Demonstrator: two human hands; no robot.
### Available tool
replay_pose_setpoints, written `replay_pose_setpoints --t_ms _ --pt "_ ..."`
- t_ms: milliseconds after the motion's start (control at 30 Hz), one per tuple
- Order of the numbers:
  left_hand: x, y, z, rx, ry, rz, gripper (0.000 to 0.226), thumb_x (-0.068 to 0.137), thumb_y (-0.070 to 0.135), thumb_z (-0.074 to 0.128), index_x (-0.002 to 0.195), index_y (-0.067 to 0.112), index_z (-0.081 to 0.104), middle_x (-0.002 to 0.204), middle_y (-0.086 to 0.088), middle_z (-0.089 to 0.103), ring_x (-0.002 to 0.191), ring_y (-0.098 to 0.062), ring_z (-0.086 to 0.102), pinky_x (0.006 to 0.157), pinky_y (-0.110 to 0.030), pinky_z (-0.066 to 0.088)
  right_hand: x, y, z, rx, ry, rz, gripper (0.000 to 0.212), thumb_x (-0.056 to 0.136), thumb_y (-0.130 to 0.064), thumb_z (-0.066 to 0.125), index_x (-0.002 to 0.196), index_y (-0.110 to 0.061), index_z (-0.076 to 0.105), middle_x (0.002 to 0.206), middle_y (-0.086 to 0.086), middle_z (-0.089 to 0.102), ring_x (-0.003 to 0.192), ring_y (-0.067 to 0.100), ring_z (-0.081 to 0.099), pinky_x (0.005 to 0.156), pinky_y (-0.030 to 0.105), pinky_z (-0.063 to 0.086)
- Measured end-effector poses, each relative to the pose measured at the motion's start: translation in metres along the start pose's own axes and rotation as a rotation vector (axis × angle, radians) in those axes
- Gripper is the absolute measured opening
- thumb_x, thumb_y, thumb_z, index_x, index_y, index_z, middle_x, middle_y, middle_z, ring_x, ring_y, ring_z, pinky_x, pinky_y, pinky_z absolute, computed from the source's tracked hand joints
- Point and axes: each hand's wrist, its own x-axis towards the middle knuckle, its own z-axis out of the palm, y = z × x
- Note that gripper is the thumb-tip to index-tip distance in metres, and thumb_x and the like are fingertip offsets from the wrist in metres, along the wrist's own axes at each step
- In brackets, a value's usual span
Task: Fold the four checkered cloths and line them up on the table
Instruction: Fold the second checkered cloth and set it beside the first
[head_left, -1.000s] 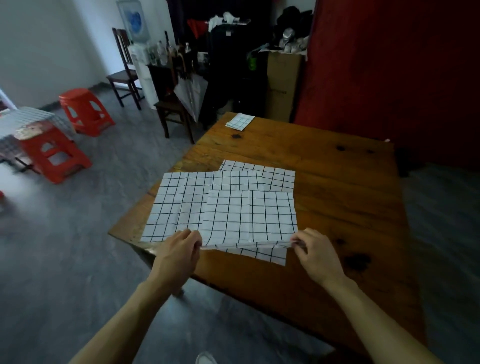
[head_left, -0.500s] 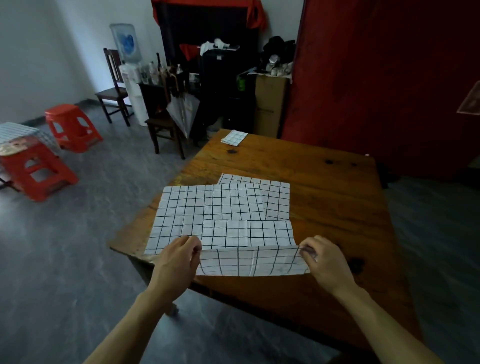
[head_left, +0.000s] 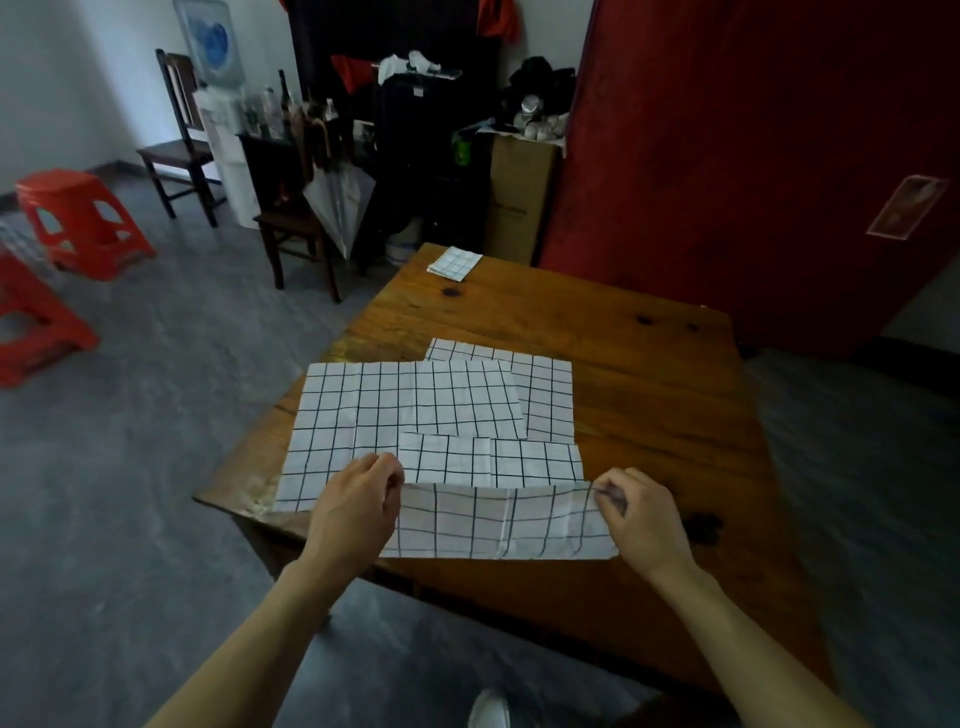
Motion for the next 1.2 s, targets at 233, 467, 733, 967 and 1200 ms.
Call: replay_pose_setpoints --t_ms 233,467,733,967,1200 --pt "0.056 -0.011 0.024 0.052 -0.005 -0.026 0.006 0.094 0.019 0.059 0.093 0.024 0.057 0.085 0.009 0.055 0.078 -0.009 0.05 0.069 -0.029 0.049 0.065 0.018 0.023 0.015 0.013 0.002 0.005 0.094 -0.022 0.063 0.098 -0.023 0.065 0.088 -0.012 0.056 0.081 0.001 0.054 0.07 0.019 0.048" --pt "0.133 -0.011 0.05 0.13 -0.038 -0.1 0.003 0.095 0.021 0.057 0.094 0.024 0.057 0.087 0.008 0.057 0.081 -0.012 0.051 0.073 -0.032 0.05 0.145 0.049 0.036 0.043 -0.045 0.032 0.008 0.092 -0.023 0.066 0.1 -0.024 0.065 0.092 -0.01 0.058 0.086 0.003 0.057 0.075 0.023 0.054" --pt "0.154 -0.029 0.087 0.188 -0.139 -0.182 0.002 0.096 0.024 0.057 0.096 0.026 0.058 0.091 0.009 0.059 0.083 -0.008 0.051 0.075 -0.028 0.051 0.173 0.071 0.062 0.034 -0.2 0.071 0.009 0.091 -0.021 0.066 0.097 -0.026 0.062 0.089 -0.011 0.056 0.082 0.001 0.054 0.065 0.015 0.043" --pt "0.17 -0.04 0.093 0.165 -0.149 -0.204 0.017 0.092 0.025 0.065 0.108 0.024 0.06 0.11 0.005 0.061 0.102 -0.013 0.054 0.087 -0.031 0.049 0.181 0.078 0.078 0.033 -0.244 0.091 0.015 0.091 -0.02 0.066 0.105 -0.025 0.063 0.096 -0.01 0.056 0.09 0.005 0.056 0.078 0.022 0.053" --pt "0.176 -0.035 0.087 0.125 -0.091 -0.17 0.019 0.09 0.024 0.067 0.108 0.021 0.061 0.115 0.002 0.063 0.107 -0.016 0.054 0.089 -0.031 0.046 0.188 0.073 0.084 -0.027 -0.164 0.047 0.027 0.091 -0.025 0.067 0.117 -0.024 0.06 0.115 -0.007 0.051 0.11 0.009 0.046 0.097 0.028 0.044"
